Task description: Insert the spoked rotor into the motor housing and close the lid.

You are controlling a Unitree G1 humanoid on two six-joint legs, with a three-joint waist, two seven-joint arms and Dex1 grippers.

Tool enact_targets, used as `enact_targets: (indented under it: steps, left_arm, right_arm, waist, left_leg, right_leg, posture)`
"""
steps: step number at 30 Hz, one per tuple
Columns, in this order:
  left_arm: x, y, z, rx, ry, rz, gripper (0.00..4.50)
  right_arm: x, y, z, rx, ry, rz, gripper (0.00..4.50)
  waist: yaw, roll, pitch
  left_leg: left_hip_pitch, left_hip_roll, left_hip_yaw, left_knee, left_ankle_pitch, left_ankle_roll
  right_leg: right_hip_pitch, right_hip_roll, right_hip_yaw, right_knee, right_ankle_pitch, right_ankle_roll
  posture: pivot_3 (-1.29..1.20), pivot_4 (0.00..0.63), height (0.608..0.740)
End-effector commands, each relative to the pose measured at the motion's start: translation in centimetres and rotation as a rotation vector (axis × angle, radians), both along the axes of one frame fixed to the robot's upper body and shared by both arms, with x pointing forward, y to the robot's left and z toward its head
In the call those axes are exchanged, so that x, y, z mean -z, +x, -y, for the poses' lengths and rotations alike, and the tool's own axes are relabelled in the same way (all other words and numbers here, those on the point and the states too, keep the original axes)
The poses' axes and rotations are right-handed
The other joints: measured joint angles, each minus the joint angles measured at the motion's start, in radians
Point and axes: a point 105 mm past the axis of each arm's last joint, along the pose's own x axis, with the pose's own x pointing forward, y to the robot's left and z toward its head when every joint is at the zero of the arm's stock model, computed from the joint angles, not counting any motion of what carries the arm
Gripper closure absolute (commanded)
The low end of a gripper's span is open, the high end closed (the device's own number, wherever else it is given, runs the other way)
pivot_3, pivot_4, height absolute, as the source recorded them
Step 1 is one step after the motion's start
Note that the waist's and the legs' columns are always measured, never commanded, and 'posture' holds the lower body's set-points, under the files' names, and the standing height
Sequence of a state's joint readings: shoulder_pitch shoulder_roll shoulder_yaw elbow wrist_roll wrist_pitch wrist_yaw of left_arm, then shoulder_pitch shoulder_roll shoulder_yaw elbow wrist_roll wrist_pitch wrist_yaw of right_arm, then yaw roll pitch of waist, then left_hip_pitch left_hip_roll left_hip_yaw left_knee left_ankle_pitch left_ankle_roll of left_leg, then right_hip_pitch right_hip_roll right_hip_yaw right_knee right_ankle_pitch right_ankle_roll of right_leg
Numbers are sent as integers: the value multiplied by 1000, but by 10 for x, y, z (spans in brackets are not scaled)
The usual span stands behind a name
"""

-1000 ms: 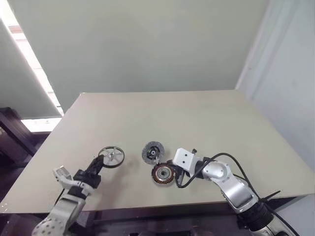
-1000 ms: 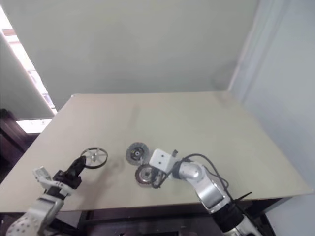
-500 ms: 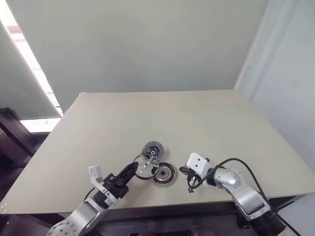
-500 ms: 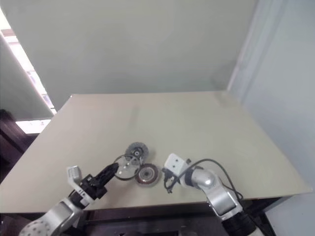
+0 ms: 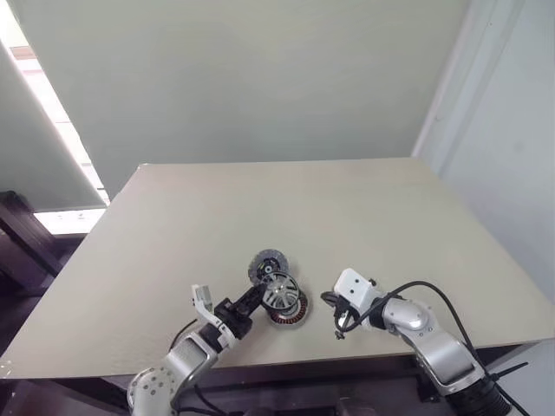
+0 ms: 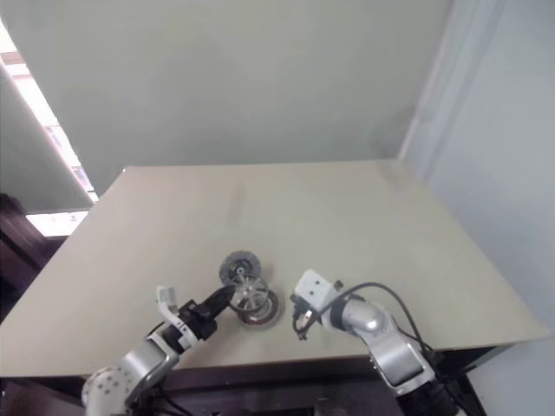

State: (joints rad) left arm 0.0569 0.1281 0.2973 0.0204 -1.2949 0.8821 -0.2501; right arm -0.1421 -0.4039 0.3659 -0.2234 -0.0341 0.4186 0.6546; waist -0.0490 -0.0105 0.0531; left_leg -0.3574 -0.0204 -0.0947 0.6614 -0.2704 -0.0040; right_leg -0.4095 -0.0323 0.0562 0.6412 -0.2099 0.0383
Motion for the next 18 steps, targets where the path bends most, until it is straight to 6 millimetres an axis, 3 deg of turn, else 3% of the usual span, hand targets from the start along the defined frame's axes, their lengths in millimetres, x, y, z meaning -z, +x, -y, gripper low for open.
enact_targets:
  steps: [1, 18]
  left_arm:
    - [-3, 5, 2, 1, 0, 24, 4166]
    - [18, 9, 17, 23, 19, -35, 4166]
  right_arm:
    - [-16, 2, -2, 5, 26, 59, 4500]
    - [-15, 0, -1, 16, 18, 56, 4500]
  waist:
    - [0, 0, 0]
    - [0, 0, 0]
  left_leg:
    - [0, 0, 0, 0, 0, 0]
    - [-1, 0, 0, 0, 0, 0]
  right_leg:
    - [0, 0, 0, 0, 0, 0]
    - [0, 0, 0, 0, 0, 0]
  posture:
    - [0, 0, 740]
    - [0, 0, 740]
